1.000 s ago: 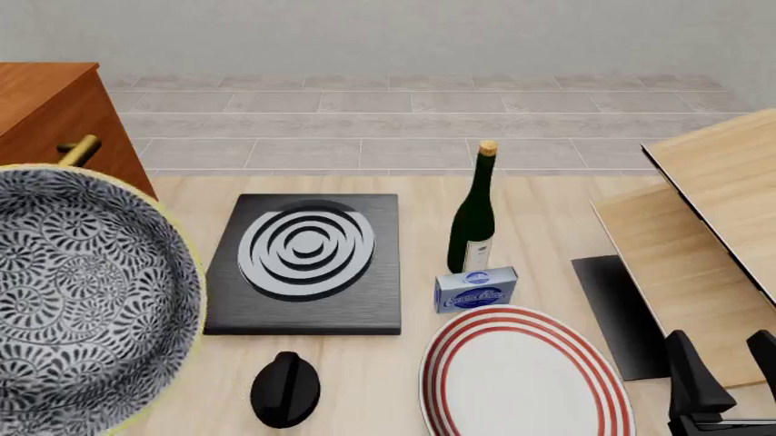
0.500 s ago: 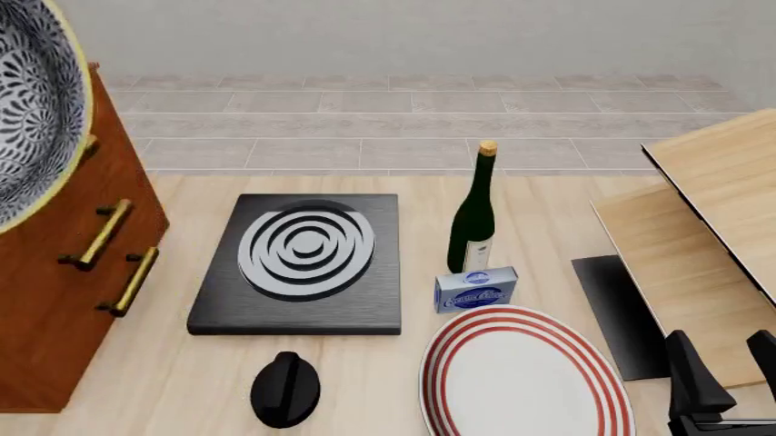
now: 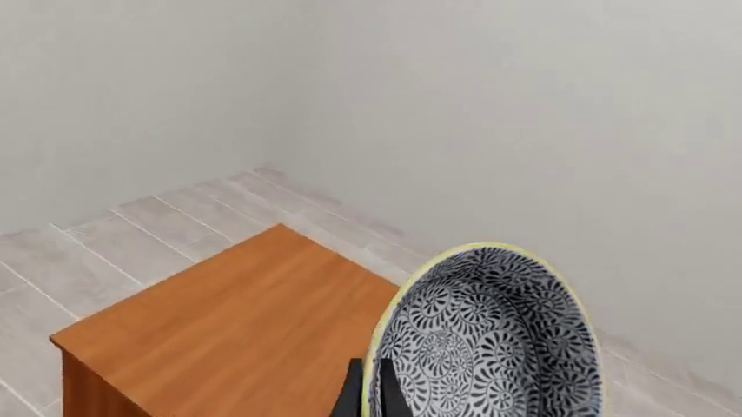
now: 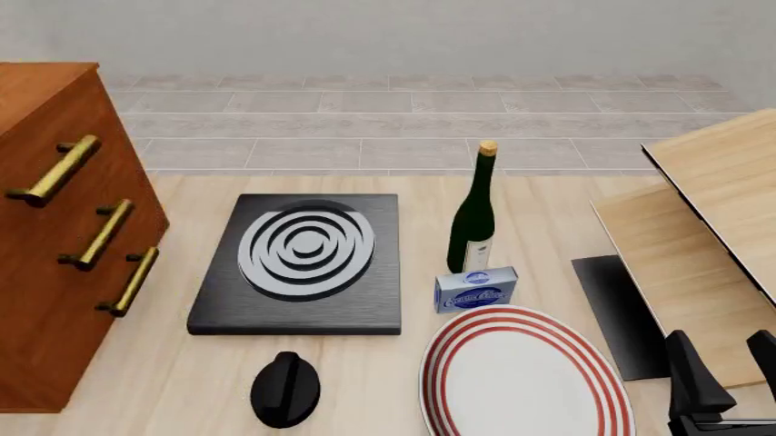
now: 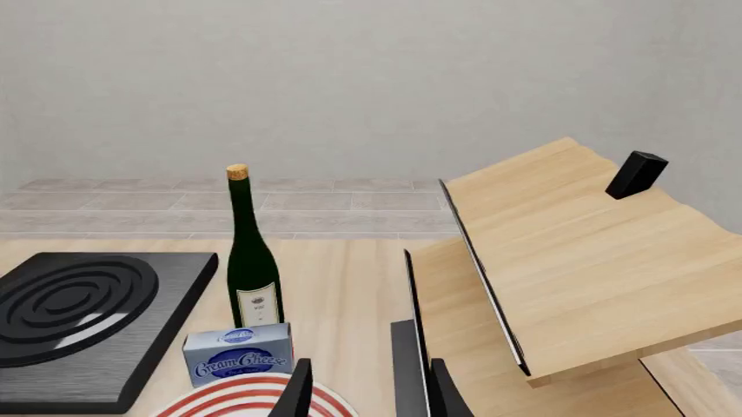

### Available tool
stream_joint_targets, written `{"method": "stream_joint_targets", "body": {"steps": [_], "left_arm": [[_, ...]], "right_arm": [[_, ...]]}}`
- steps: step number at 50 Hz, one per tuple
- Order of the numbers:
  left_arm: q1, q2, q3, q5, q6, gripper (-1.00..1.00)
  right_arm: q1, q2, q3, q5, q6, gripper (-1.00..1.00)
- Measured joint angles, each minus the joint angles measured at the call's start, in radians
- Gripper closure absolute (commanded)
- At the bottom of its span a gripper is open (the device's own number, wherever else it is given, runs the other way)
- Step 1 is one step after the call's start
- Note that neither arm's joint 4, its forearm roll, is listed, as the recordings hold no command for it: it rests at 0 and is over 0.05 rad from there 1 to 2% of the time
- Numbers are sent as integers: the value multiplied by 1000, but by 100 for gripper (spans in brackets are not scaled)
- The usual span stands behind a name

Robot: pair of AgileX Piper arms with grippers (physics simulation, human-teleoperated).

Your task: Put the bowl on the top of the cabinet.

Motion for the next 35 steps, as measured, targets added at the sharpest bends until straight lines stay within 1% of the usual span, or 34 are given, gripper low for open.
{"method": "stream_joint_targets", "body": {"steps": [11, 28, 35], "left_arm": [[61, 67, -24, 7, -94, 100], [164, 144, -16, 32, -233, 100], [209, 161, -19, 44, -279, 100]], "right_arm": [[0, 0, 0, 0, 0, -100], [0, 0, 0, 0, 0, -100], [0, 0, 0, 0, 0, -100]]}}
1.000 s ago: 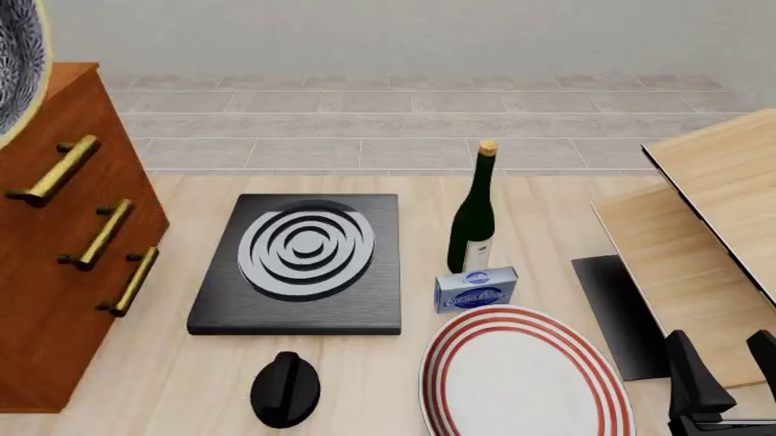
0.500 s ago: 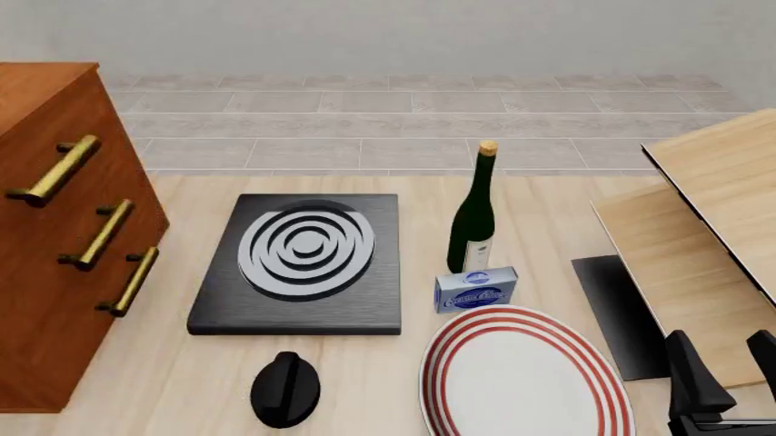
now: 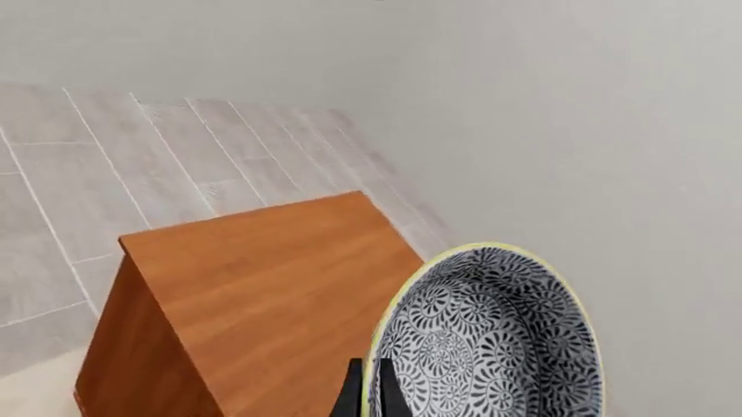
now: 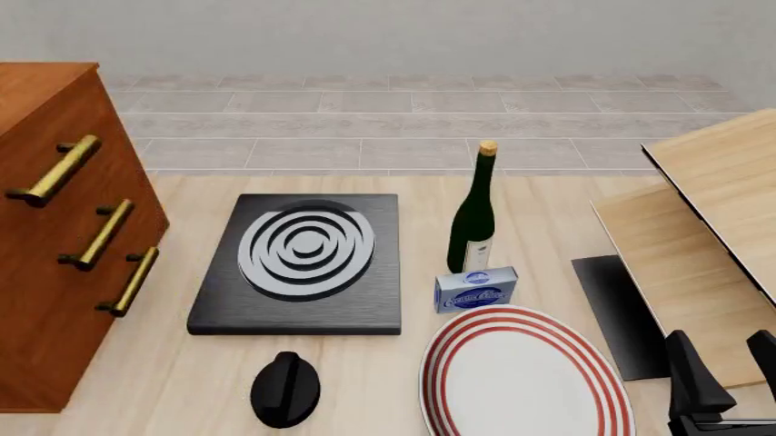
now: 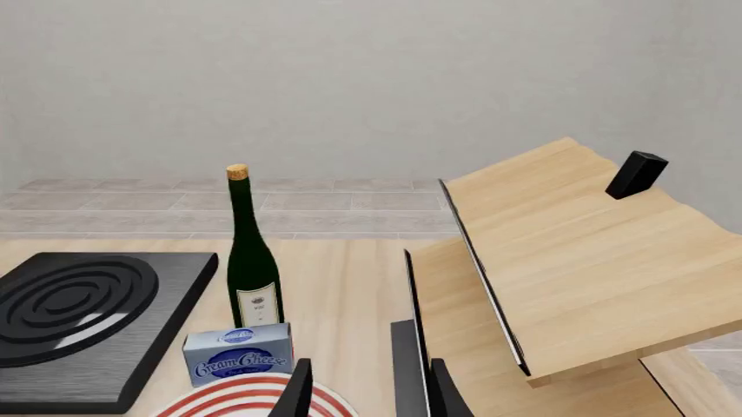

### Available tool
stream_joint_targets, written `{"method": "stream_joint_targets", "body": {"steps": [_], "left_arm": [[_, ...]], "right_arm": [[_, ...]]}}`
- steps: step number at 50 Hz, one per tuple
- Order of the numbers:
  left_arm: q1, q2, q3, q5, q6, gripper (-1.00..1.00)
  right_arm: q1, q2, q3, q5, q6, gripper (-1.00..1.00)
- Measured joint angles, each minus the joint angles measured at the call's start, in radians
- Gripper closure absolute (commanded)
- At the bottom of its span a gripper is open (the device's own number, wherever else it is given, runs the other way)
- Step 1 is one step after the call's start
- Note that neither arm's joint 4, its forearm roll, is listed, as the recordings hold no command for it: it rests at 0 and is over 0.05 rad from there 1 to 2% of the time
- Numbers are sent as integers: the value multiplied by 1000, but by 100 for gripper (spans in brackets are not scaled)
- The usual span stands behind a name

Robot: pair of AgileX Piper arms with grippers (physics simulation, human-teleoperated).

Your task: Put the bowl on the top of the cabinet.

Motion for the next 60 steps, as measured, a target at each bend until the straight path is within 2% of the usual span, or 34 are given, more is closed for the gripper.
{"method": "stream_joint_targets", "body": {"steps": [11, 27, 60], "left_arm": [[44, 25, -8, 21, -39, 100], [45, 60, 7, 40, -62, 100], [75, 149, 36, -8, -64, 100]], "right_arm": [[0, 0, 0, 0, 0, -100], [0, 0, 0, 0, 0, -100], [0, 0, 0, 0, 0, -100]]}}
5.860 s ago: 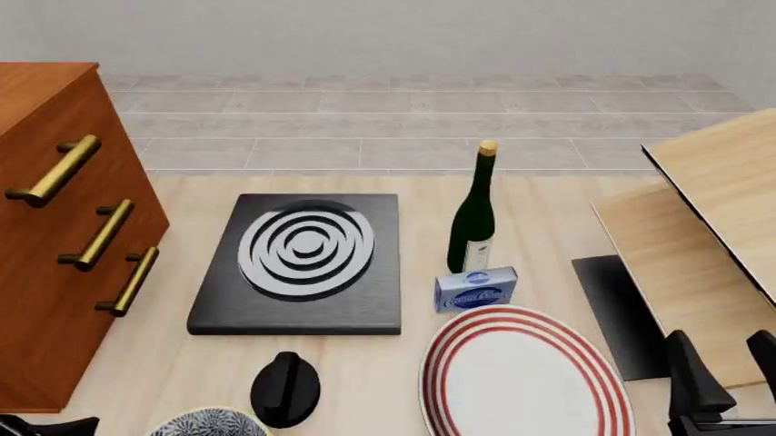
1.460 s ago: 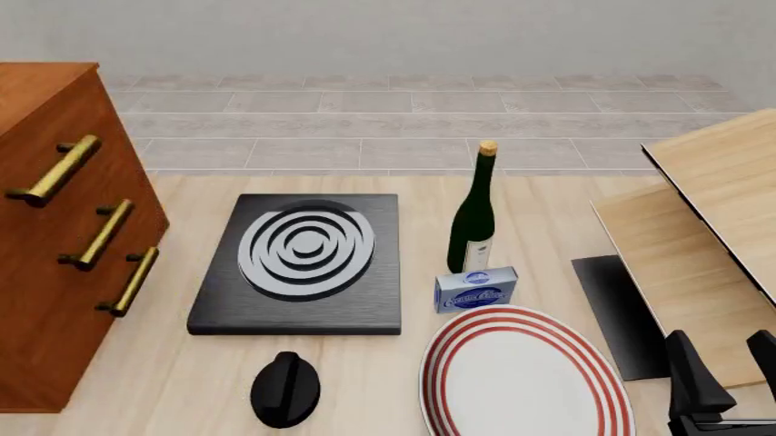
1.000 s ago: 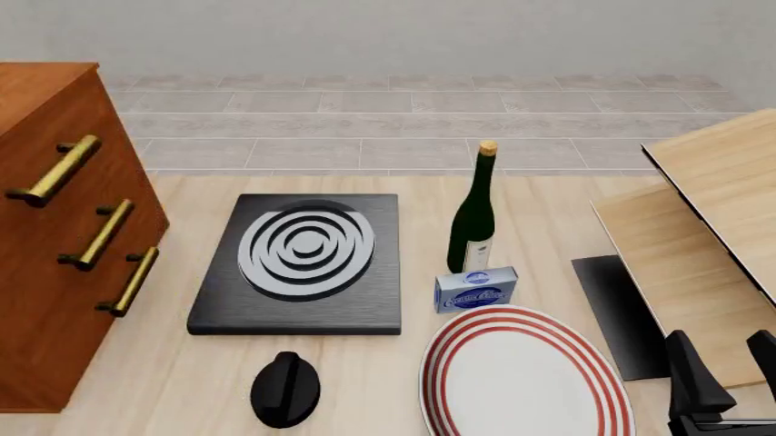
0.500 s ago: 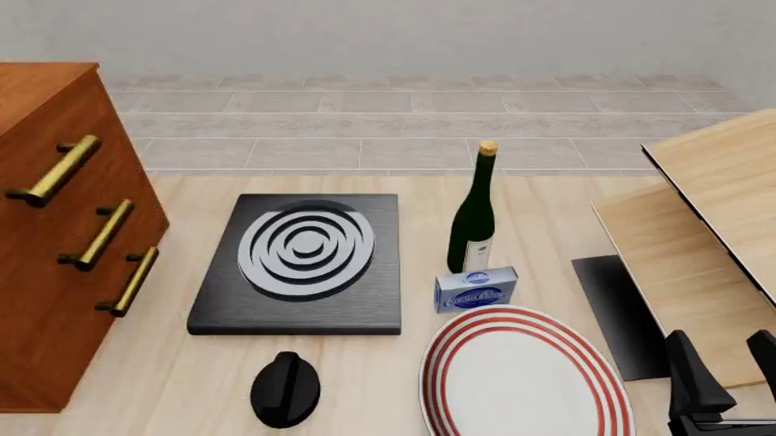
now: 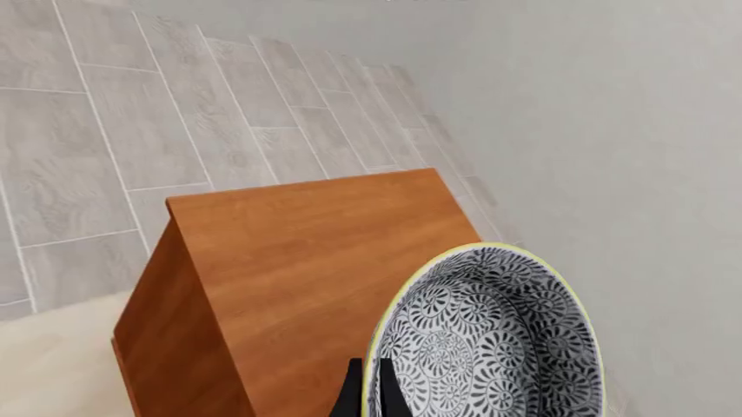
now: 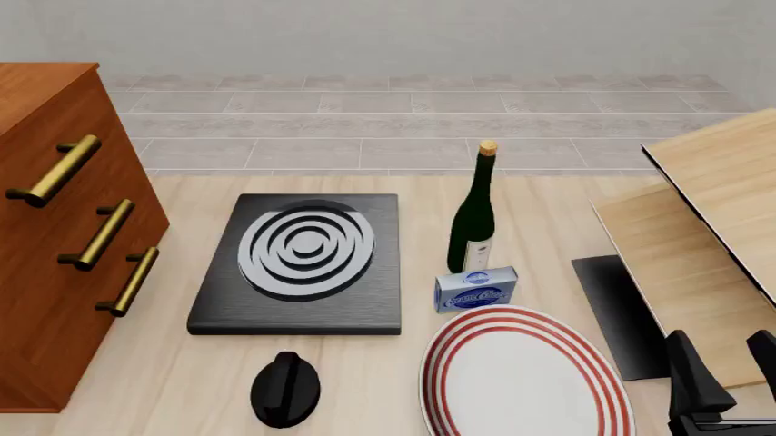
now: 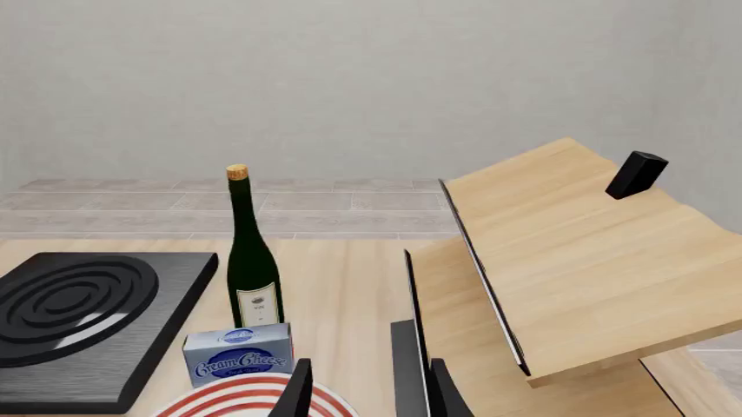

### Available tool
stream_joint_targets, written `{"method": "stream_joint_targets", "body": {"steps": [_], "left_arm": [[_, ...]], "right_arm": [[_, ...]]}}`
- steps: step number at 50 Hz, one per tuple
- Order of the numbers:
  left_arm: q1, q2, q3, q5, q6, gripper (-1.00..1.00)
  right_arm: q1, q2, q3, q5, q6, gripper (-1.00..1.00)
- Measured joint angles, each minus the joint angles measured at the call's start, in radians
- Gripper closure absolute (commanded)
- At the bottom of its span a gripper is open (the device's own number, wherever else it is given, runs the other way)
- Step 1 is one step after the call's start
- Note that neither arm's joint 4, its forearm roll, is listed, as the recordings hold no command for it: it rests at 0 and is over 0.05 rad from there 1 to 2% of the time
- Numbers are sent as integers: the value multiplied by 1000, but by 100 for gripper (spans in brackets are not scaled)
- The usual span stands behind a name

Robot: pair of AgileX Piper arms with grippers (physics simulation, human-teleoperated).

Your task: Put the bowl on the top of the cabinet.

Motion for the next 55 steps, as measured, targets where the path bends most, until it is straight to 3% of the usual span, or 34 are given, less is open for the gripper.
{"method": "stream_joint_targets", "body": {"steps": [55], "left_arm": [[50, 86, 35, -124, 106, 100]], "right_arm": [[0, 0, 0, 0, 0, -100]]}}
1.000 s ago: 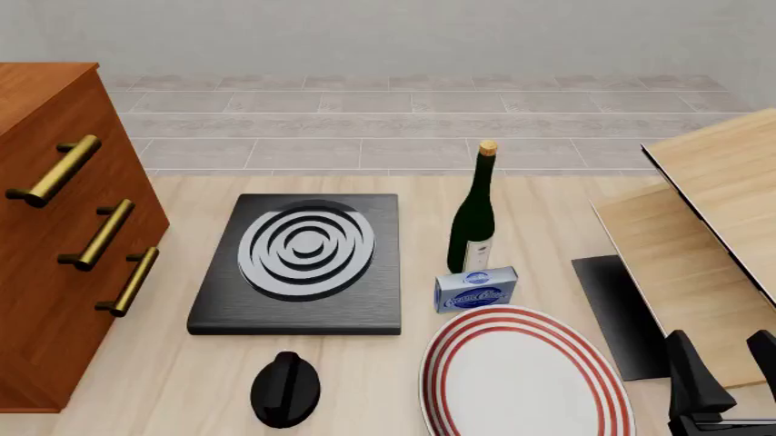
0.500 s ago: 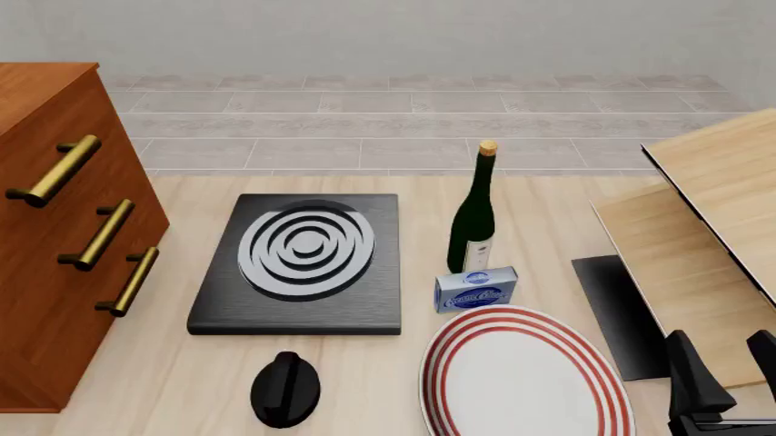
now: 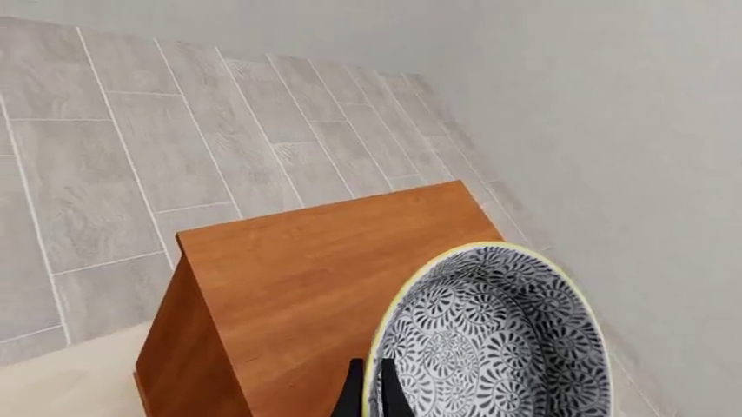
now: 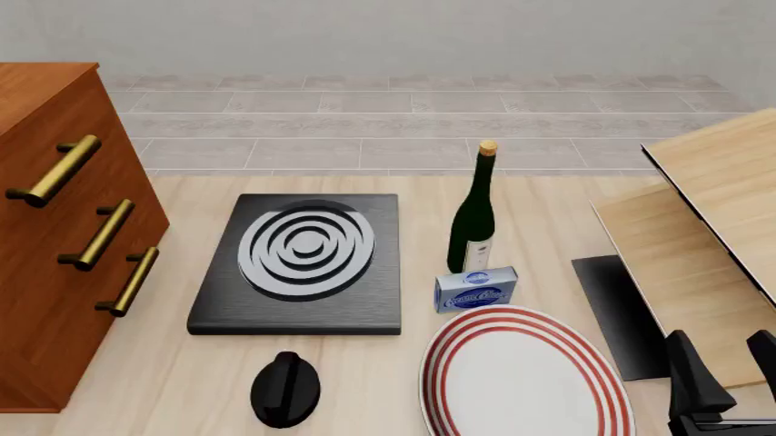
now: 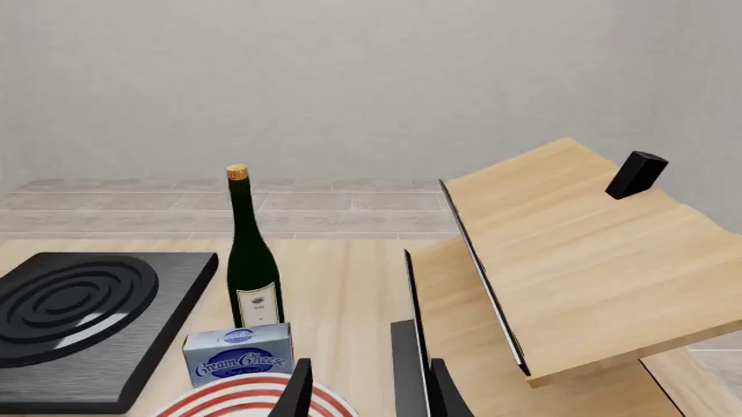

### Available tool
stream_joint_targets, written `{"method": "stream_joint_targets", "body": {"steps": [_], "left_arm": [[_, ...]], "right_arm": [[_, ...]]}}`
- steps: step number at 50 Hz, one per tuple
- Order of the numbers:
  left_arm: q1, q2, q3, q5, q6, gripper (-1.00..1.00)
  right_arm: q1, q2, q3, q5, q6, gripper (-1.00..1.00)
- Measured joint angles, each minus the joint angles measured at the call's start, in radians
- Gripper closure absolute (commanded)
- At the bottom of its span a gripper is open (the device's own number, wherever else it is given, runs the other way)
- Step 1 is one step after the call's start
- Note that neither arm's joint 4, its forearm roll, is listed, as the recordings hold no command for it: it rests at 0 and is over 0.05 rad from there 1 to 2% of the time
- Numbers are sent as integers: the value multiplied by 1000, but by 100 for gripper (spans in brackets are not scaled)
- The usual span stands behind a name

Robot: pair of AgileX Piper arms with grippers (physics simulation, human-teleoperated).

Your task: Put the bowl on the top of the cabinet.

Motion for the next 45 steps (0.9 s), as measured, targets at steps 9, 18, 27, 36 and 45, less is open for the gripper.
{"method": "stream_joint_targets", "body": {"steps": [9, 18, 27, 36, 45], "left_arm": [[25, 6, -5, -7, 18, -100], [31, -14, -3, -8, 23, -100], [20, -57, -1, -4, 13, -100], [-20, -158, -19, 22, -12, -100], [-53, -235, -44, 52, -25, -100]], "right_arm": [[0, 0, 0, 0, 0, -100], [0, 0, 0, 0, 0, -100], [0, 0, 0, 0, 0, -100], [0, 0, 0, 0, 0, -100], [0, 0, 0, 0, 0, -100]]}}
